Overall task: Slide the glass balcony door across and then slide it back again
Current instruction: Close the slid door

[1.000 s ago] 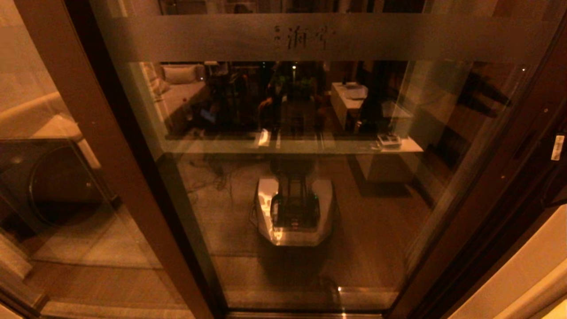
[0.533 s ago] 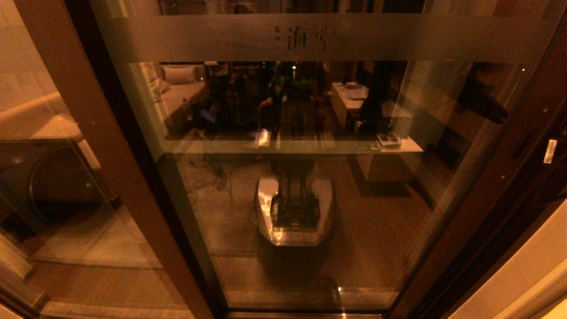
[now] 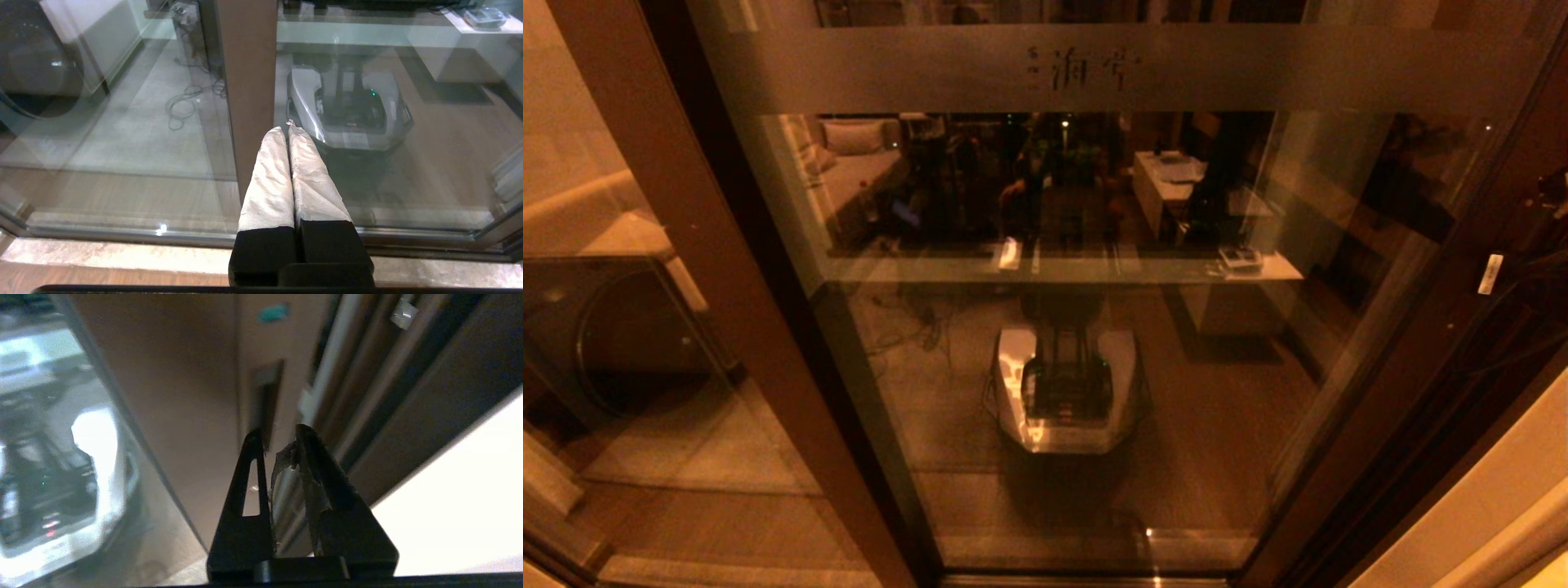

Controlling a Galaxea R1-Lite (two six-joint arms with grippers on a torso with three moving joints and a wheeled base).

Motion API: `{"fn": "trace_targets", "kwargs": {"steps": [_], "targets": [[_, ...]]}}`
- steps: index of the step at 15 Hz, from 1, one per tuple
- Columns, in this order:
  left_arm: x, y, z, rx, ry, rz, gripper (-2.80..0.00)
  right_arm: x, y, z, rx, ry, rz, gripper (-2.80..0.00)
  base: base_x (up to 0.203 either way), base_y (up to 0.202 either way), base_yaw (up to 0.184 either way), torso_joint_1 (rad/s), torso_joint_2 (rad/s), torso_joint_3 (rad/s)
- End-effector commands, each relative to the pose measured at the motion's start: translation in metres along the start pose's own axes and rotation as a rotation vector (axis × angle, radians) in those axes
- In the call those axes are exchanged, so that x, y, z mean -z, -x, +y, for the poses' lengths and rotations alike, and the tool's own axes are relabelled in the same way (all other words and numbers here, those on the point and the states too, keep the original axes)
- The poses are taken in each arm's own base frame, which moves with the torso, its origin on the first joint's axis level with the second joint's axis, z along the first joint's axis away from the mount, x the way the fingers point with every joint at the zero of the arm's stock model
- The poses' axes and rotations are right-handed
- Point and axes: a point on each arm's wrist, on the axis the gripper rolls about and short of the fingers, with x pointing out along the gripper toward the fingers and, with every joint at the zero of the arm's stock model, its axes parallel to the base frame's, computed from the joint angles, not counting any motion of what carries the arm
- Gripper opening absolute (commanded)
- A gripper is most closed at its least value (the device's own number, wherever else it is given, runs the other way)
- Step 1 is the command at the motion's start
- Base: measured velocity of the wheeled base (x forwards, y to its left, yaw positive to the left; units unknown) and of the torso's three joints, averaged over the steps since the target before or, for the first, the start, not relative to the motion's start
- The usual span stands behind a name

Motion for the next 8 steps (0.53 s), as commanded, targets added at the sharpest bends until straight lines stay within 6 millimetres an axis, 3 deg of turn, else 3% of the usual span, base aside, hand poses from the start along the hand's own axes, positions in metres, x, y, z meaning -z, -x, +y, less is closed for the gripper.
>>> {"fn": "trace_targets", "kwargs": {"steps": [1,8], "targets": [[0.0001,0.0000,0.0000,-0.001,0.000,0.000,-2.80,0.0046,-0.0066,0.0016,-0.025,0.000,0.013,-2.80,0.000,0.000,0.000,0.000,0.00,0.000],[0.0001,0.0000,0.0000,-0.001,0.000,0.000,-2.80,0.0037,-0.0151,0.0028,-0.035,-0.021,0.011,-2.80,0.000,0.000,0.000,0.000,0.00,0.000]]}}
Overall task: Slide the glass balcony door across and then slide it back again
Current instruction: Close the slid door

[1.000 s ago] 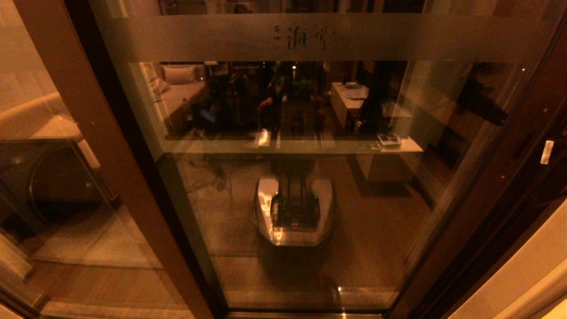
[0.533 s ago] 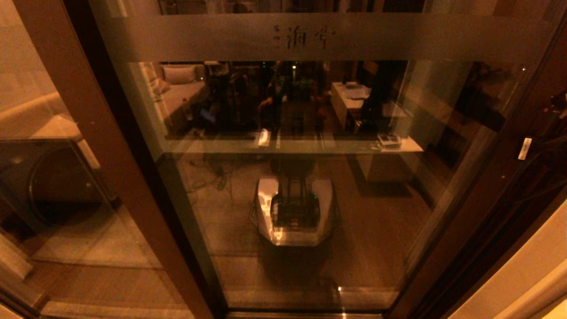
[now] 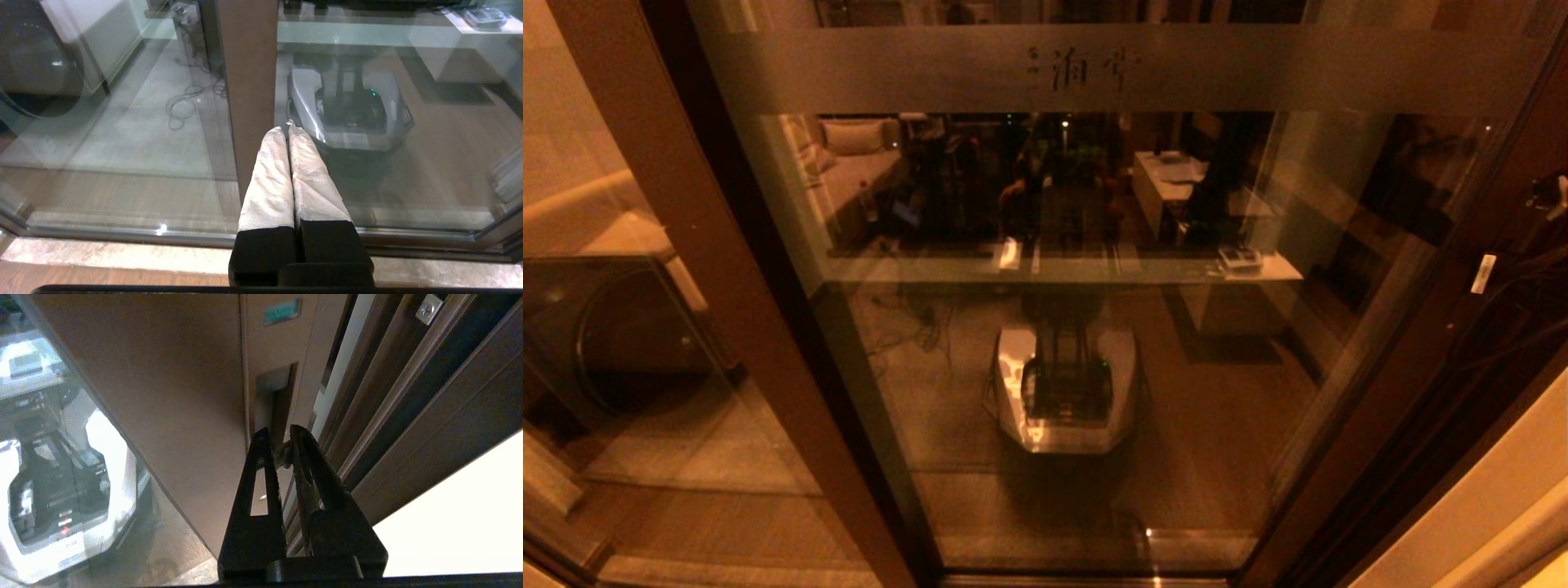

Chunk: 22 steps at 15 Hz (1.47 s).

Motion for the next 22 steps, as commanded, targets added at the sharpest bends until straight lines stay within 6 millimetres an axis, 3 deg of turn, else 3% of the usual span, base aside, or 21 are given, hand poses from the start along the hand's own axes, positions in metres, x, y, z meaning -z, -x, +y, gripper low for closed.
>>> {"fn": "trace_targets", "kwargs": {"steps": [1,22], "targets": [[0.000,0.000,0.000,-0.001,0.000,0.000,-2.80,0.002,-0.004,0.001,0.000,0.001,0.004,-2.80,0.000,0.000,0.000,0.000,0.00,0.000],[0.000,0.000,0.000,-0.001,0.000,0.000,-2.80,0.005,-0.021,-0.002,0.024,-0.001,-0.013,-2.80,0.000,0.000,0.000,0.000,0.00,0.000]]}}
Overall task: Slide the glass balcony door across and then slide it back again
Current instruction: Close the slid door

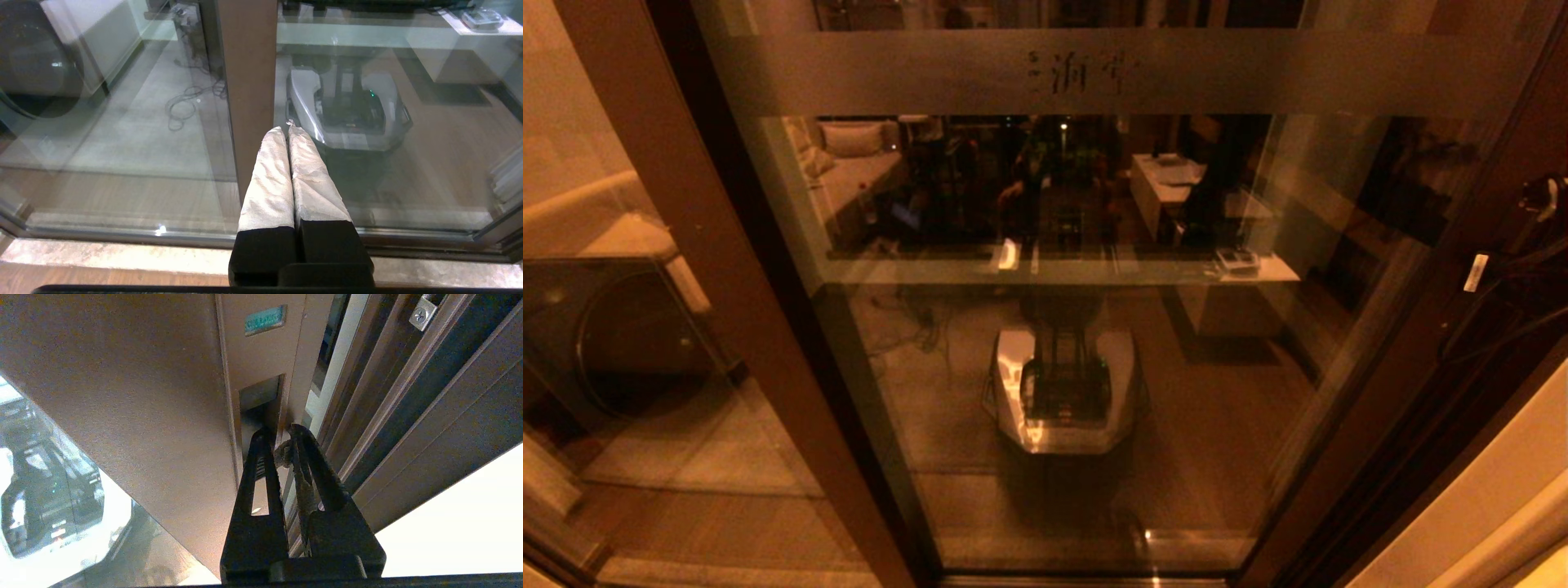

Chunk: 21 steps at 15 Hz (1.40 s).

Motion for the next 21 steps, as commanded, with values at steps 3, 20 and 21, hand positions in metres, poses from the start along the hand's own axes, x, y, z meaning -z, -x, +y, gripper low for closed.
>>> {"fn": "trace_targets", "kwargs": {"steps": [3,20,21], "targets": [[0.000,0.000,0.000,-0.001,0.000,0.000,-2.80,-0.005,0.006,-0.002,0.000,-0.006,-0.018,-2.80,0.000,0.000,0.000,0.000,0.00,0.000],[0.000,0.000,0.000,-0.001,0.000,0.000,-2.80,-0.007,0.039,-0.009,-0.040,0.018,-0.029,-2.80,0.000,0.000,0.000,0.000,0.00,0.000],[0.000,0.000,0.000,-0.001,0.000,0.000,-2.80,-0.006,0.038,-0.009,-0.051,0.017,-0.027,-2.80,0.000,0.000,0.000,0.000,0.00,0.000]]}}
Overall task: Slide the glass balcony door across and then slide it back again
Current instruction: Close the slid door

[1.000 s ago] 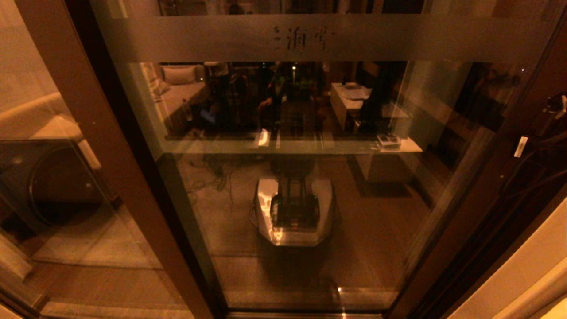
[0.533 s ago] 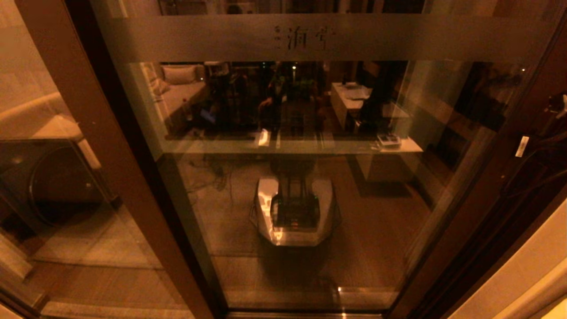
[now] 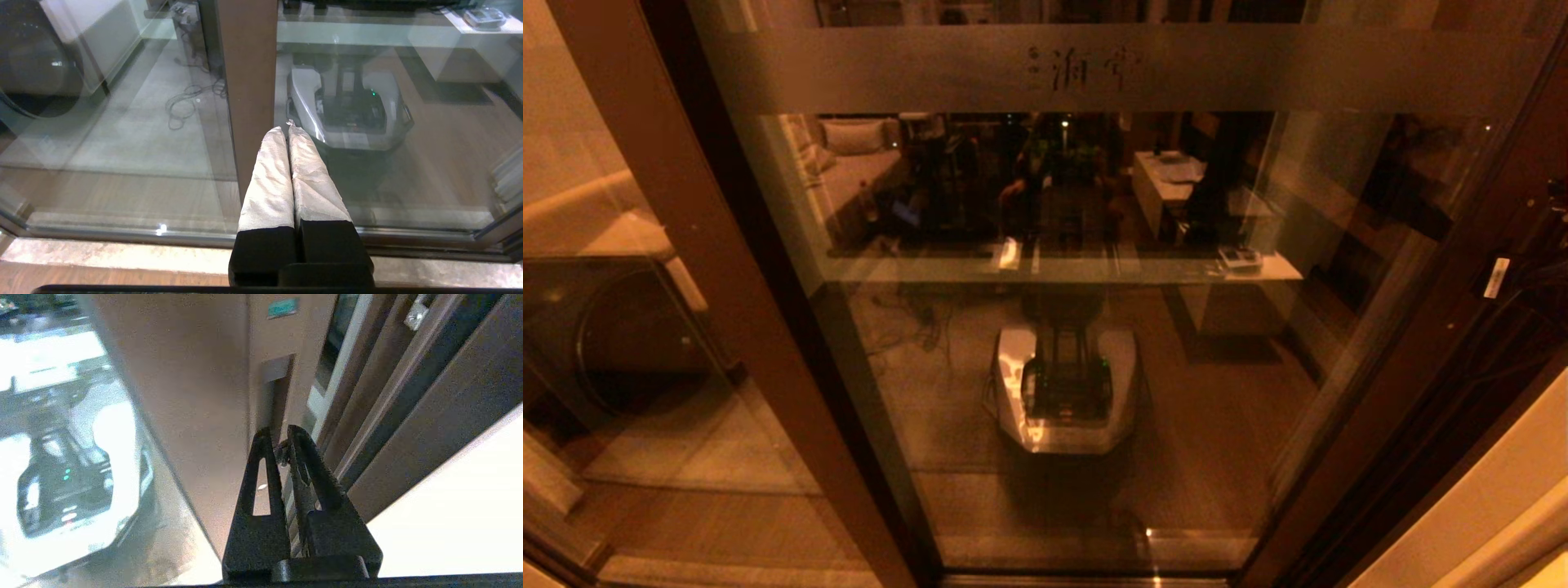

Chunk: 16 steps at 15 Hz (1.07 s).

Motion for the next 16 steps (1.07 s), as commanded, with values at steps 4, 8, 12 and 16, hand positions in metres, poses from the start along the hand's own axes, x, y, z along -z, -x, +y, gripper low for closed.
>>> {"fn": "trace_targets", "kwargs": {"steps": [4,8,12,16], "targets": [[0.000,0.000,0.000,-0.001,0.000,0.001,-2.80,0.002,-0.006,0.002,-0.012,0.000,0.004,-2.80,0.000,0.000,0.000,0.000,0.00,0.000],[0.000,0.000,0.000,-0.001,0.000,0.001,-2.80,0.008,-0.025,0.004,-0.012,-0.002,0.028,-2.80,0.000,0.000,0.000,0.000,0.00,0.000],[0.000,0.000,0.000,-0.001,0.000,0.001,-2.80,0.009,-0.032,0.005,-0.008,-0.003,0.030,-2.80,0.000,0.000,0.000,0.000,0.00,0.000],[0.000,0.000,0.000,-0.001,0.000,0.001,-2.80,0.010,-0.033,0.004,-0.001,-0.002,0.031,-2.80,0.000,0.000,0.000,0.000,0.00,0.000]]}}
